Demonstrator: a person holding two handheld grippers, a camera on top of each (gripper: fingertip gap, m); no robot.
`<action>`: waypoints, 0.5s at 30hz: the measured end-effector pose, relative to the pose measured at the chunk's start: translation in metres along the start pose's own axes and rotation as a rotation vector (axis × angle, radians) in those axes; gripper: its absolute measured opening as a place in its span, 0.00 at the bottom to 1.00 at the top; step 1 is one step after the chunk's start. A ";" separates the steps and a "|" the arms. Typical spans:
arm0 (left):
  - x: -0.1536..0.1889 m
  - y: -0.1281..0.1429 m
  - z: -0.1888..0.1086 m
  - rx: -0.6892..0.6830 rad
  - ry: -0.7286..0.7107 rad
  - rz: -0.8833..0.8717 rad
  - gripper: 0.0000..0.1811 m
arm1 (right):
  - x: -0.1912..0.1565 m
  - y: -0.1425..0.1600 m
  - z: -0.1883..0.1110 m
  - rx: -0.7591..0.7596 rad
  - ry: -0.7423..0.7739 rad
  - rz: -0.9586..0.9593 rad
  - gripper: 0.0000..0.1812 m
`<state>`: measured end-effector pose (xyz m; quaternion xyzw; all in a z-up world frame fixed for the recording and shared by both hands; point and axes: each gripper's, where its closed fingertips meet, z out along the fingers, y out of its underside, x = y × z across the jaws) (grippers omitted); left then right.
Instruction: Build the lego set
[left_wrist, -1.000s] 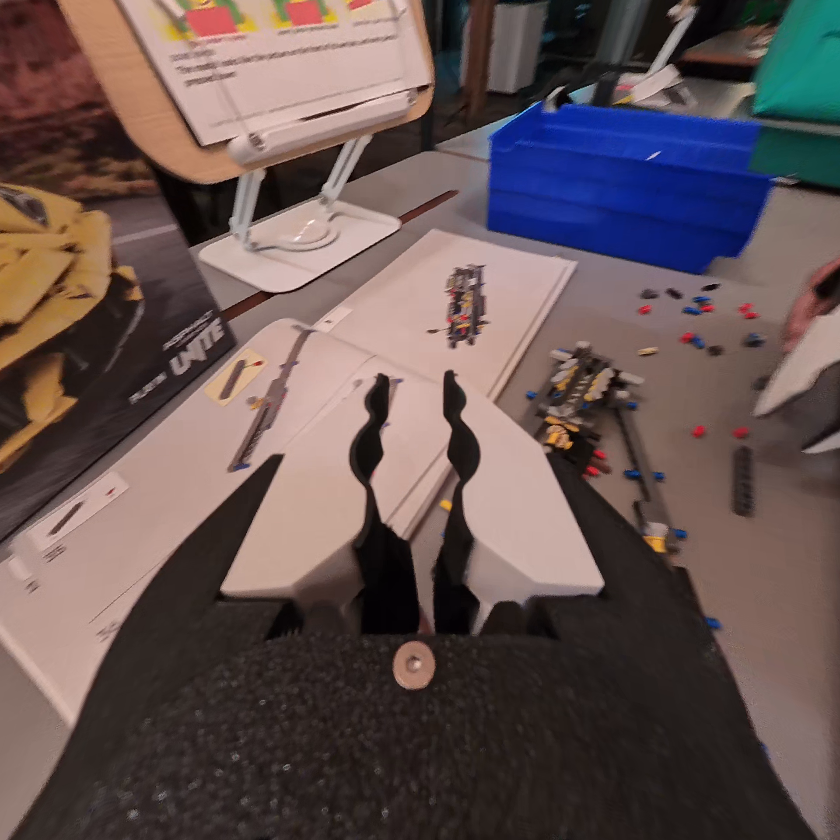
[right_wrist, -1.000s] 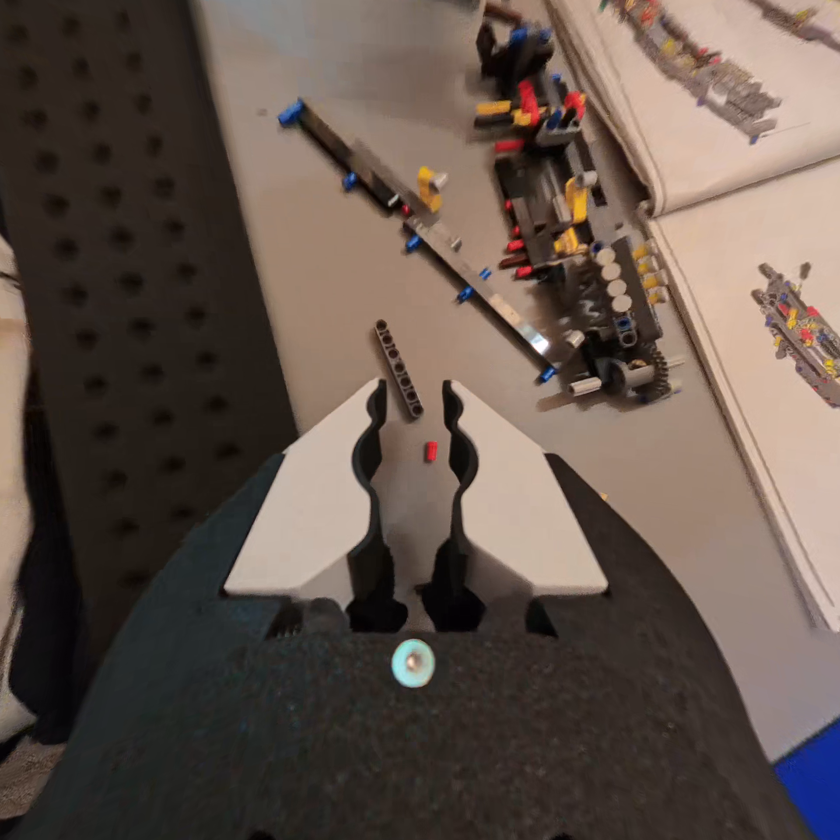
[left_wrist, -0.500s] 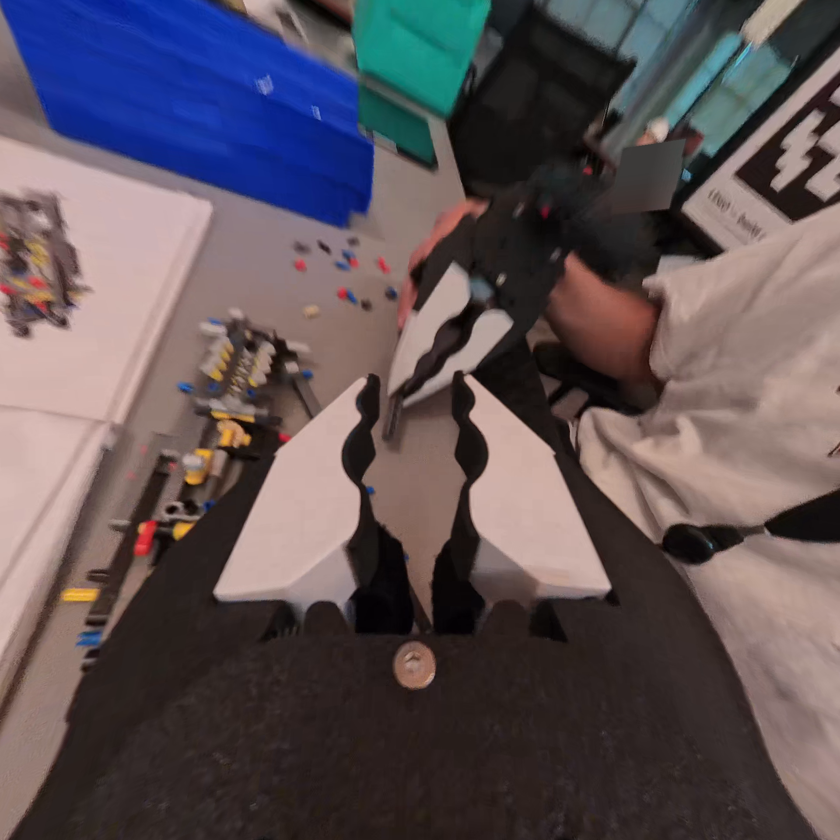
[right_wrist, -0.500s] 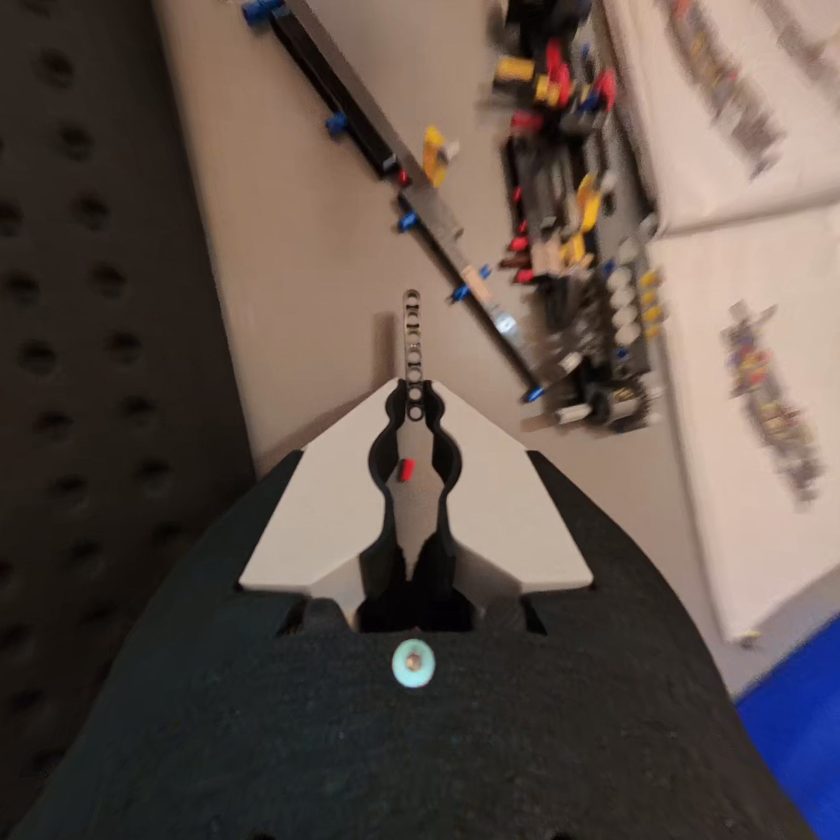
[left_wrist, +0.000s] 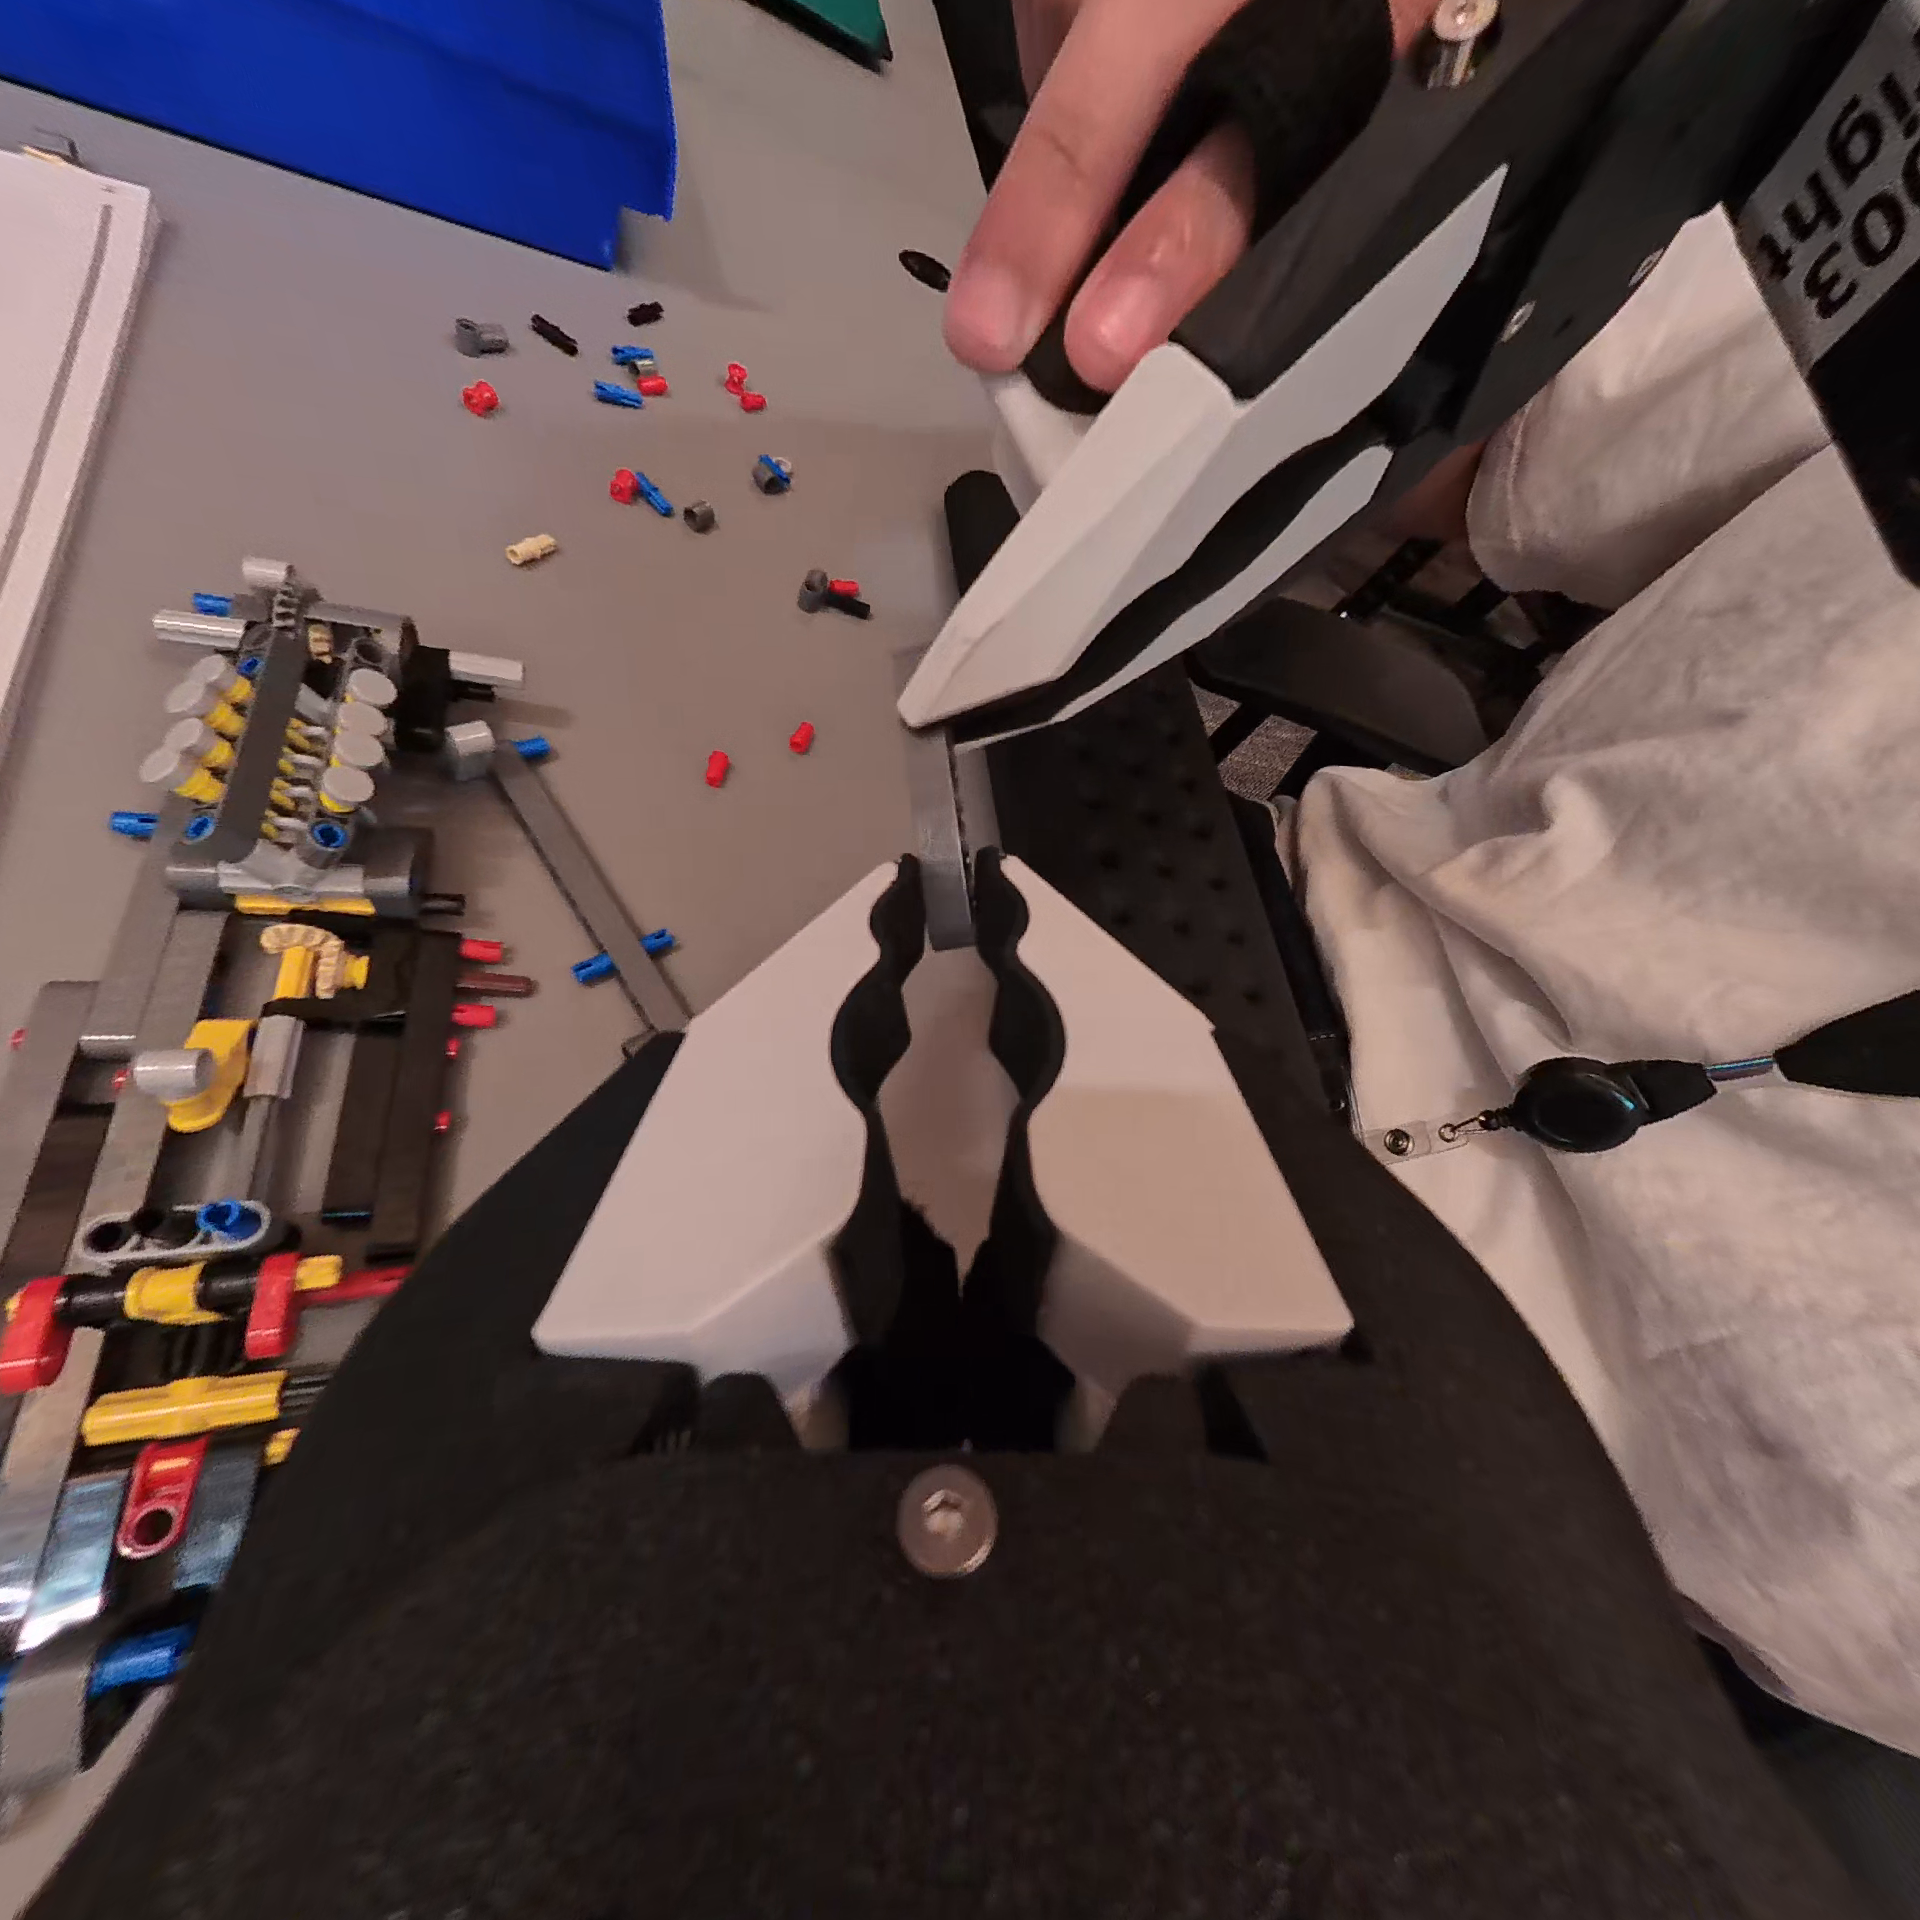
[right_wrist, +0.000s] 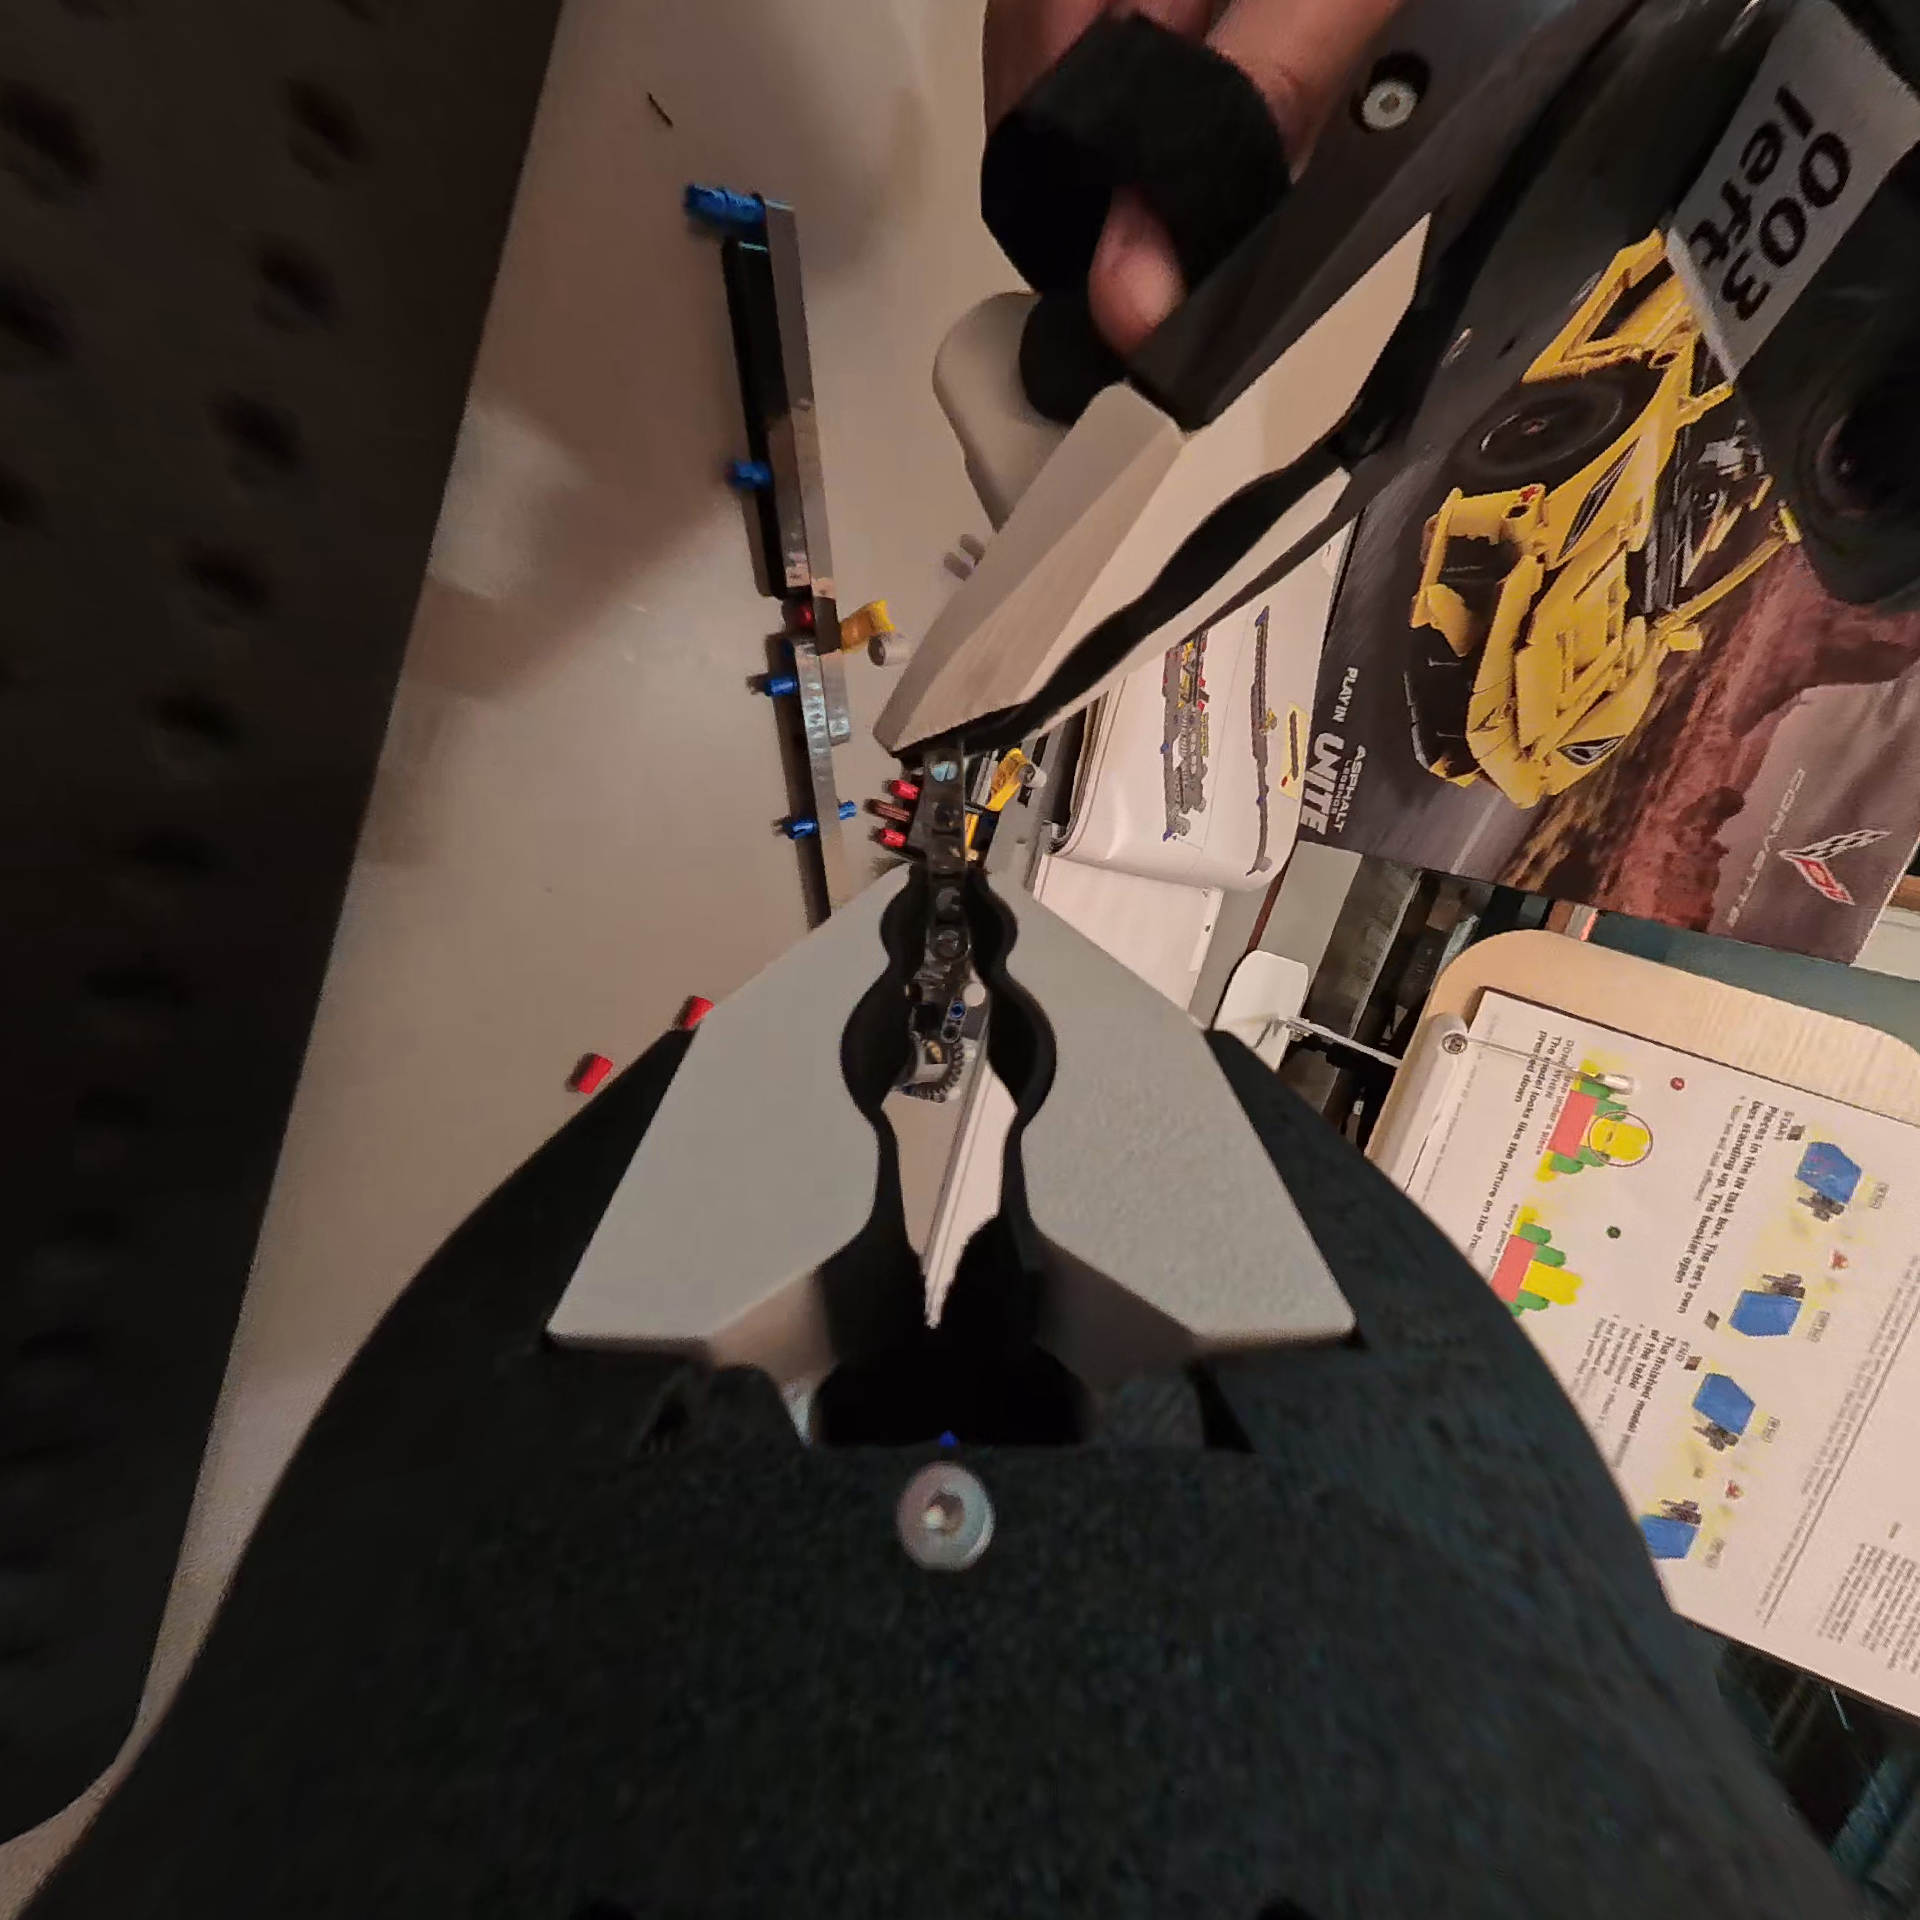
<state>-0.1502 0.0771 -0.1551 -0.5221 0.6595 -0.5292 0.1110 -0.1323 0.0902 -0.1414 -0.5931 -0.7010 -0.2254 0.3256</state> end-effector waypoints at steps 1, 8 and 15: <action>-0.001 0.000 0.000 -0.001 -0.003 0.002 0.04 | 0.000 -0.001 0.001 0.000 0.003 -0.012 0.03; -0.007 -0.004 0.004 0.022 -0.012 -0.048 0.04 | 0.002 0.001 0.007 -0.016 0.007 0.016 0.03; -0.006 -0.007 0.002 0.049 0.004 -0.045 0.04 | 0.006 0.004 0.002 0.008 0.017 0.016 0.03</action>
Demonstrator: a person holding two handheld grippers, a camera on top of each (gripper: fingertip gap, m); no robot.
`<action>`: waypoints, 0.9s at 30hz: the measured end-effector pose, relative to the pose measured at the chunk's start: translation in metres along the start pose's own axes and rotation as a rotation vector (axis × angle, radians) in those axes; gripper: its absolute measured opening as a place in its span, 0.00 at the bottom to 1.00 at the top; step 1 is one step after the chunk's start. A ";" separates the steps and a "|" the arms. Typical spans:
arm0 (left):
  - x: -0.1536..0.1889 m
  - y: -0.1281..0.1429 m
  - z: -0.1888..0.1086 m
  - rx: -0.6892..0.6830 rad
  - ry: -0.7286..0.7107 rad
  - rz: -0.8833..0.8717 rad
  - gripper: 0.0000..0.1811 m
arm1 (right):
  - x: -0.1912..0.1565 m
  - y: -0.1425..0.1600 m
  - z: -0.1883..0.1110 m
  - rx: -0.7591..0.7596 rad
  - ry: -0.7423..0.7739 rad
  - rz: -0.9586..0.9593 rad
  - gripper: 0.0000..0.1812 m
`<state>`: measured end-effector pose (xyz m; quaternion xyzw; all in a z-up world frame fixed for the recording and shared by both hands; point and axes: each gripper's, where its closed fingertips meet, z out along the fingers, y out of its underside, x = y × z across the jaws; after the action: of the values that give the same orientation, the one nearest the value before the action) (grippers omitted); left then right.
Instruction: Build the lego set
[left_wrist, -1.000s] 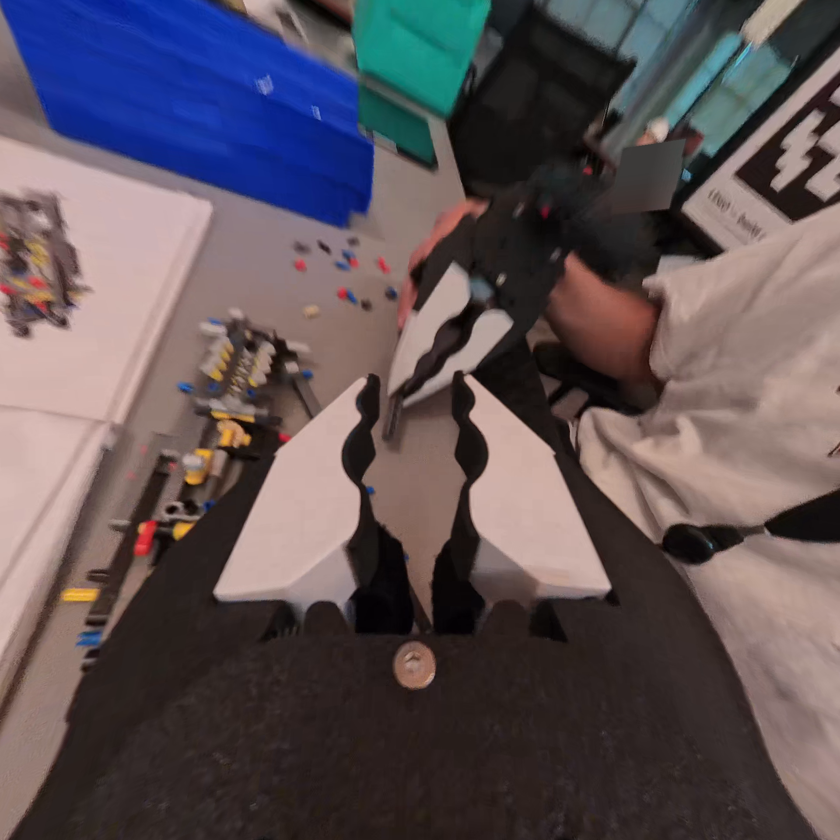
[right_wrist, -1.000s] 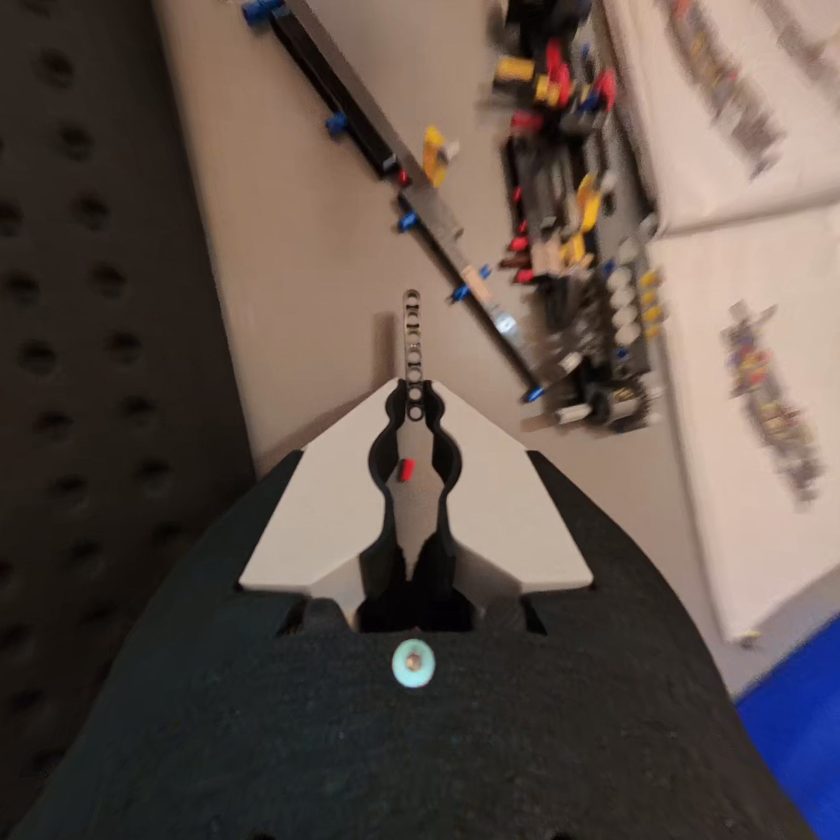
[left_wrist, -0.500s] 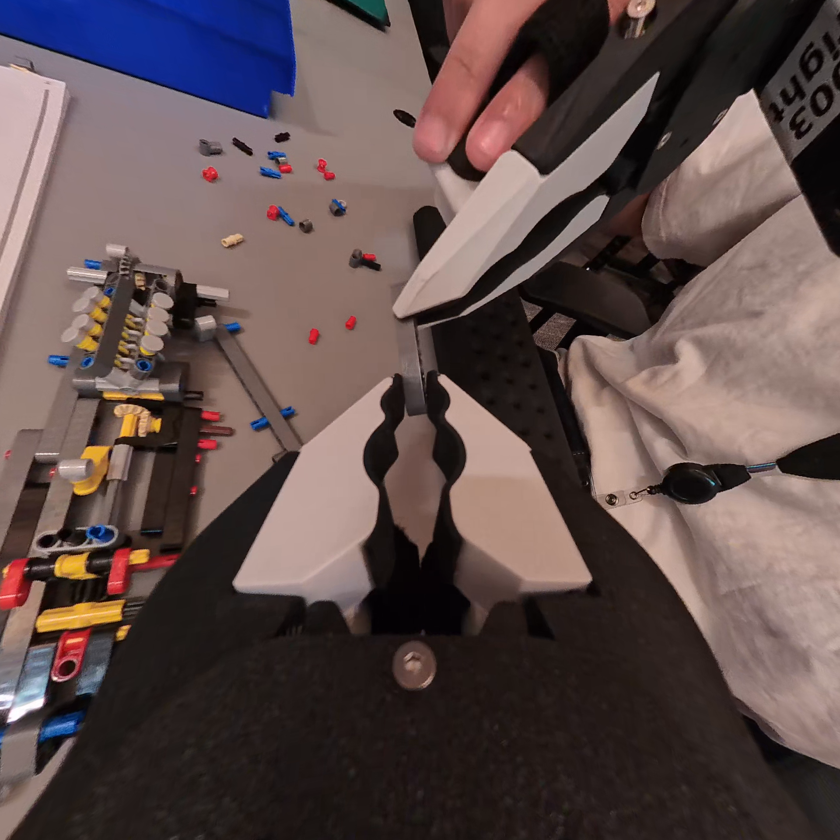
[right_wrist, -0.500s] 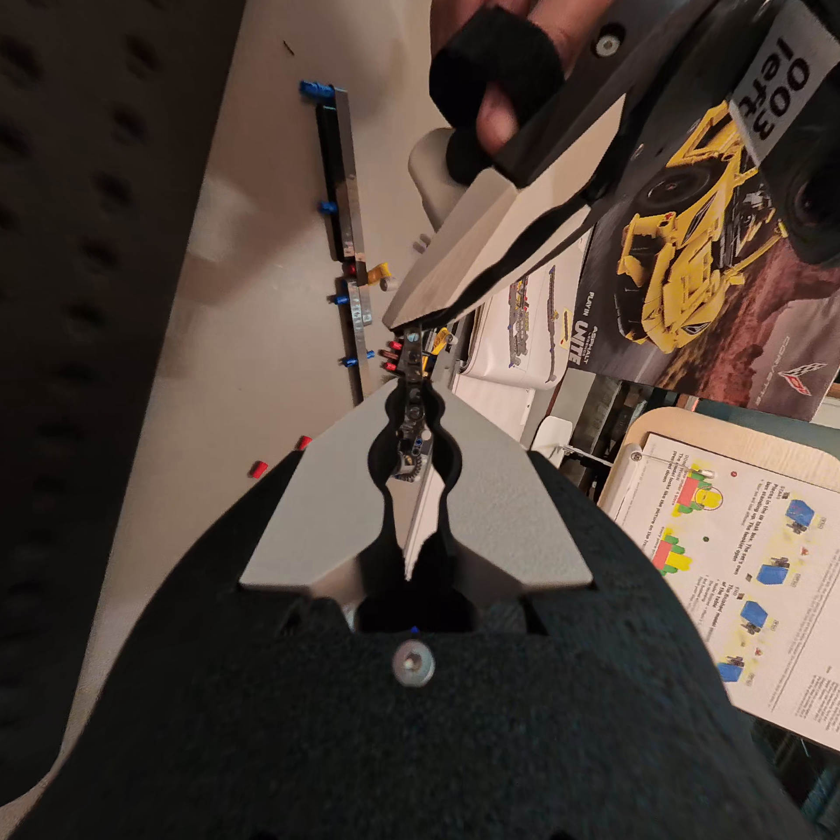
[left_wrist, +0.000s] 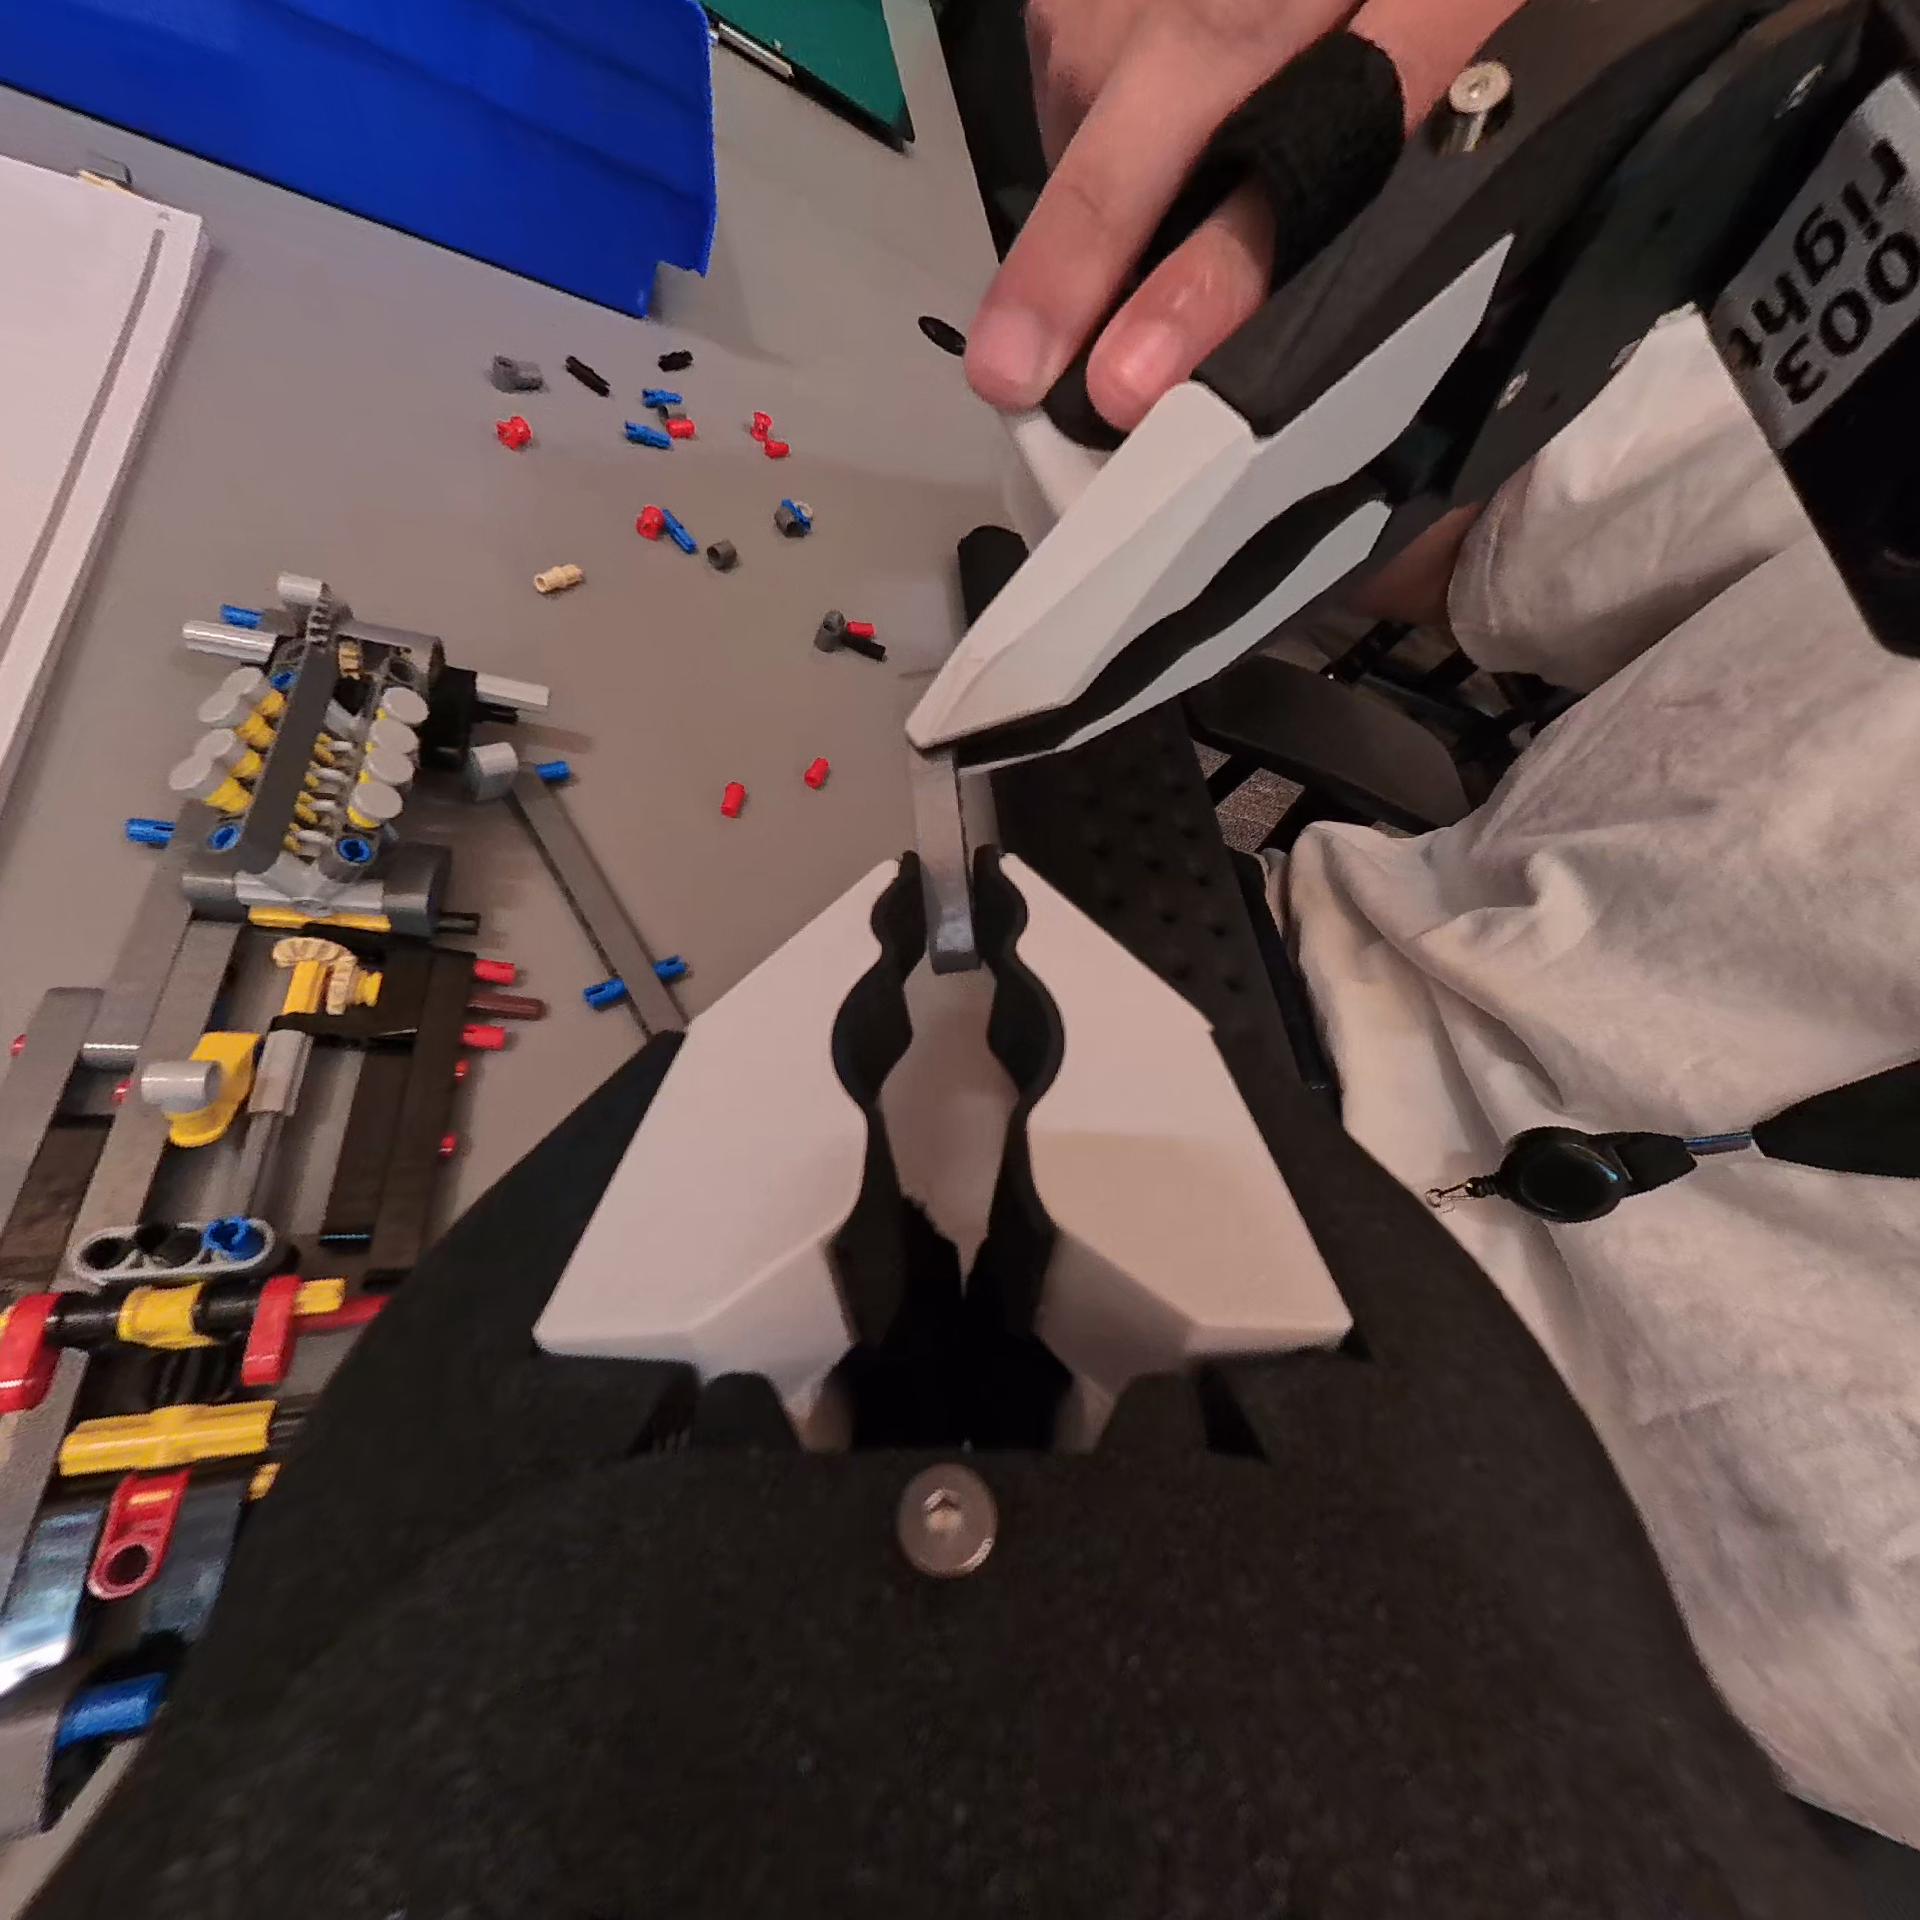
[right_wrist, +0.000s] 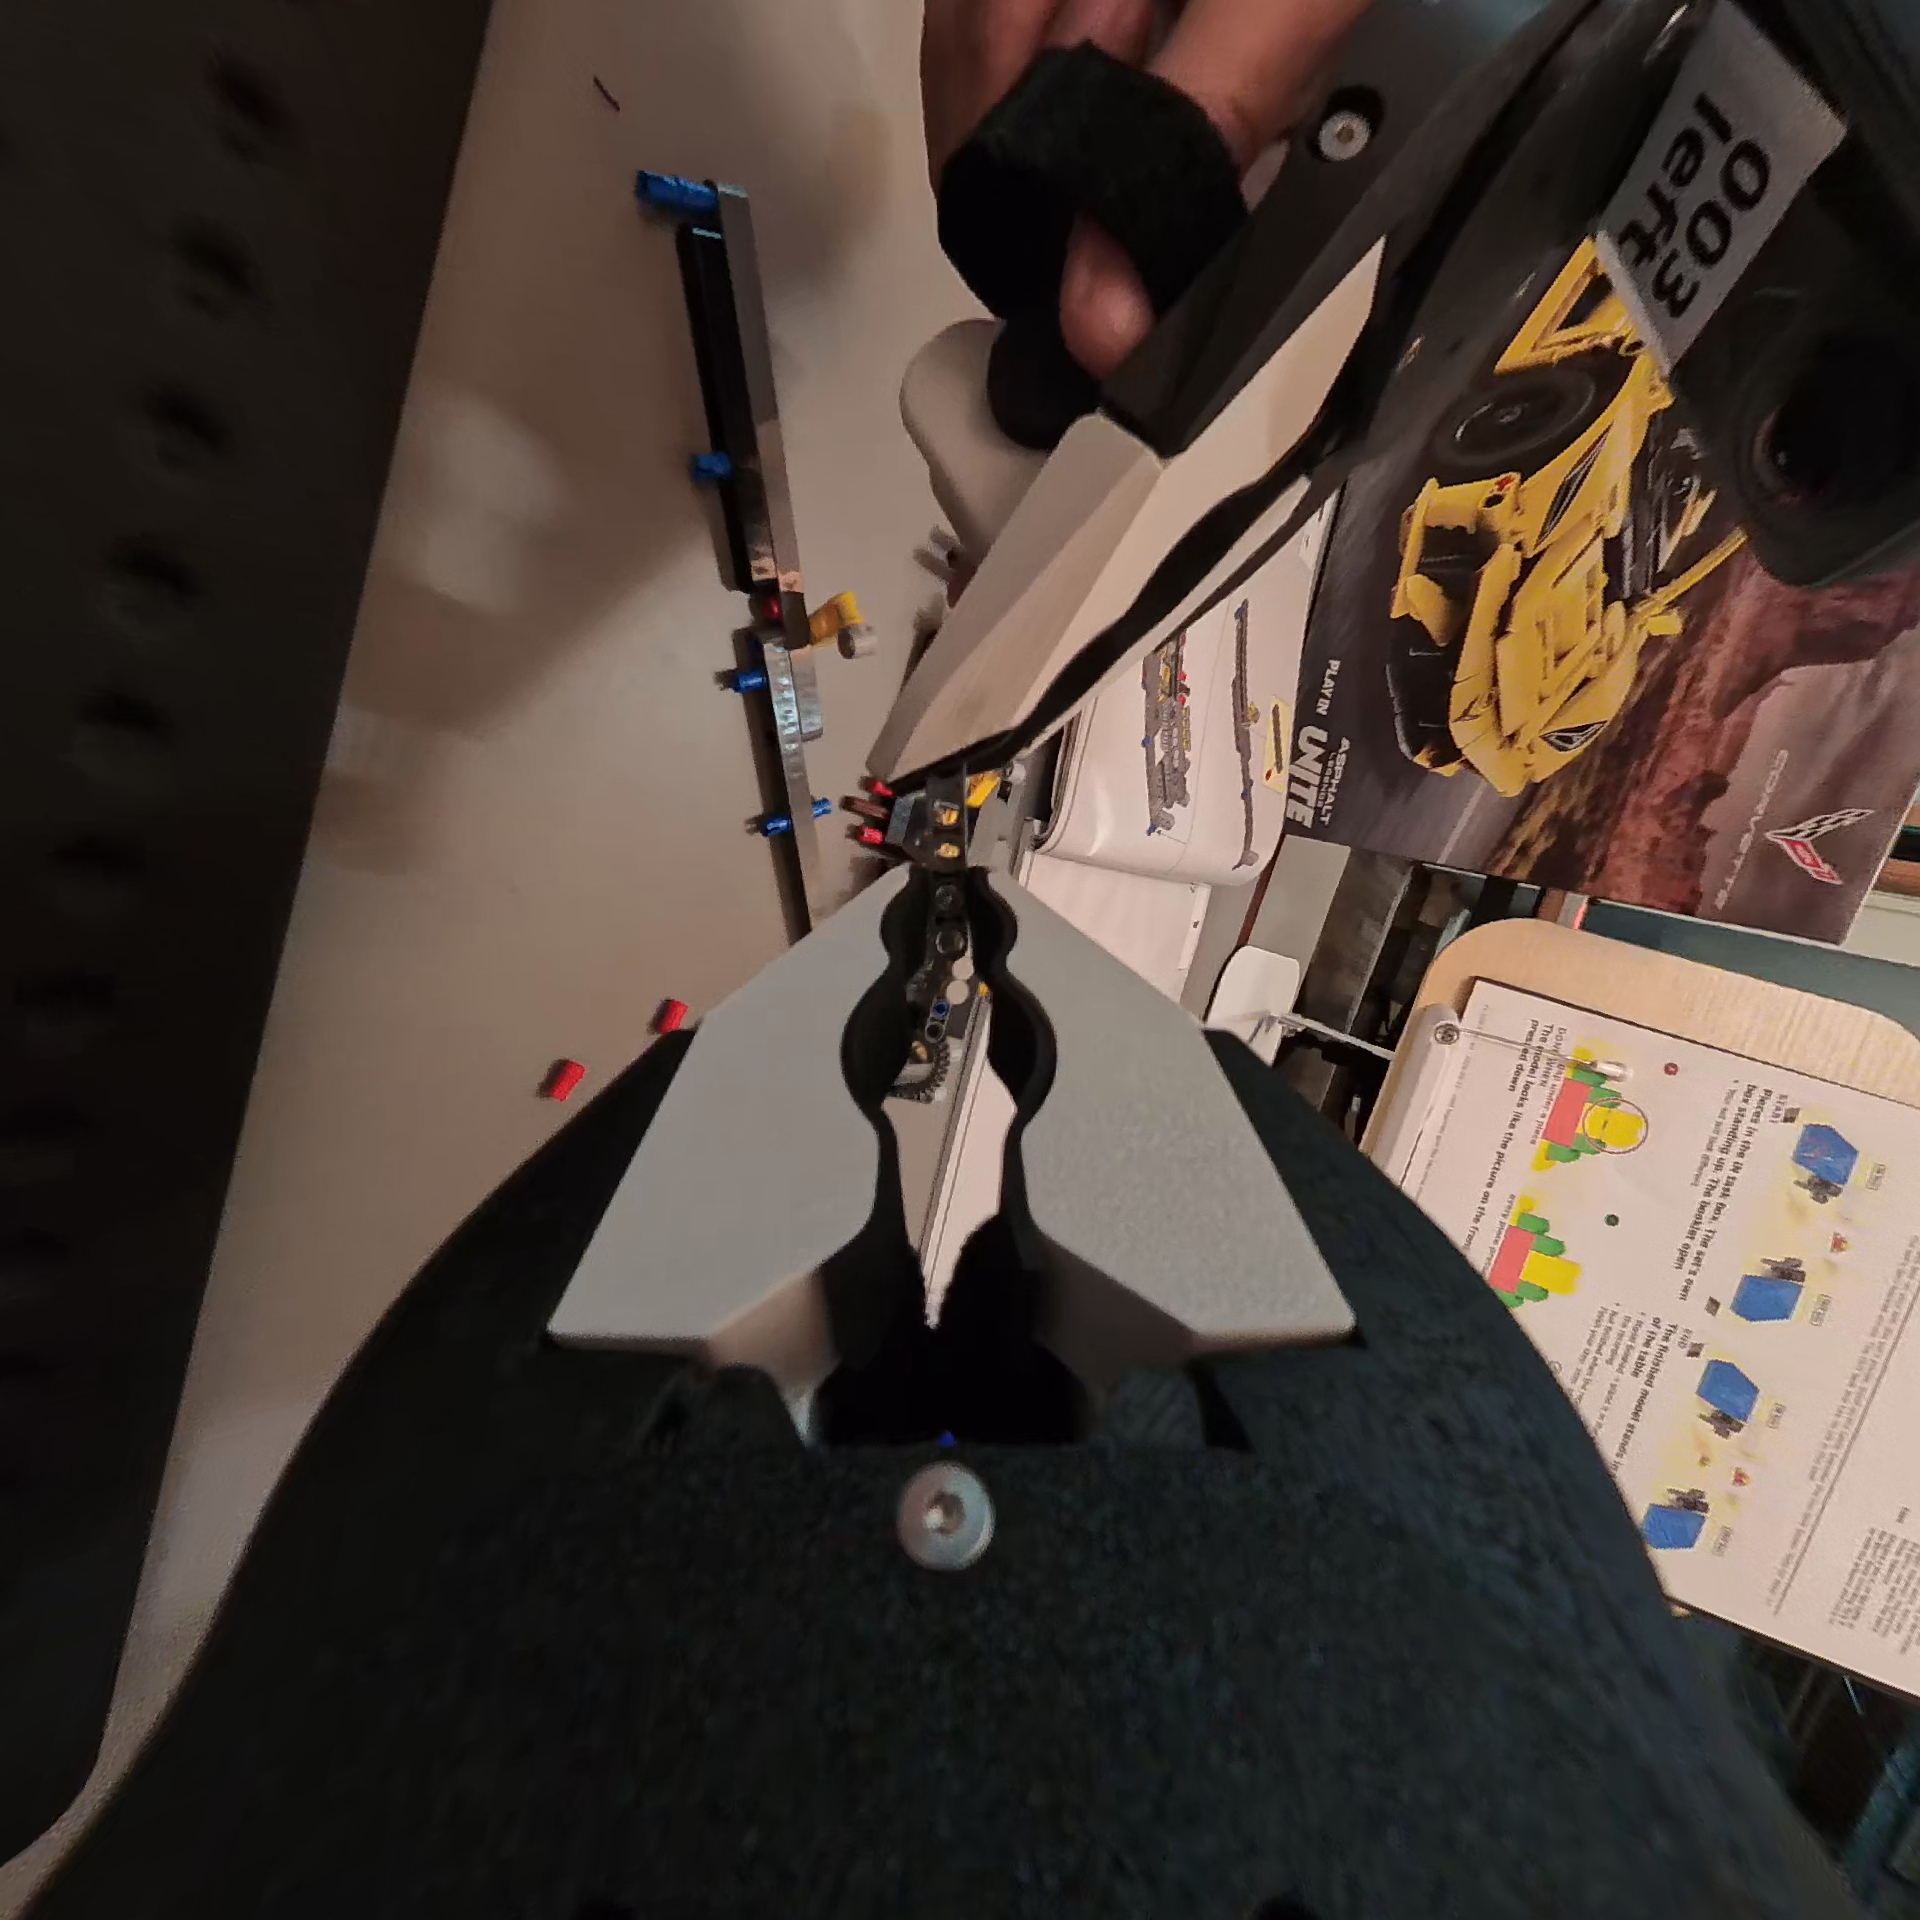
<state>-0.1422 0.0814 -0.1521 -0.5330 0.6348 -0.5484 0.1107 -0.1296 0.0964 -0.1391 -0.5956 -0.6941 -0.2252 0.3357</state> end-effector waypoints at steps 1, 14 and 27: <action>-0.002 0.000 0.001 0.000 -0.015 0.003 0.04 | 0.000 0.002 0.001 -0.015 0.004 -0.007 0.03; -0.007 -0.051 -0.018 0.321 -0.034 -0.036 0.04 | 0.028 0.033 -0.027 0.458 0.139 1.058 0.13; -0.044 -0.048 -0.019 0.339 -0.224 -0.134 0.04 | -0.078 0.075 0.001 0.266 -0.310 1.354 0.14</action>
<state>-0.1113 0.1354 -0.1259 -0.6055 0.4802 -0.5909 0.2317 -0.0516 0.0584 -0.2033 -0.8755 -0.2327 0.2071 0.3693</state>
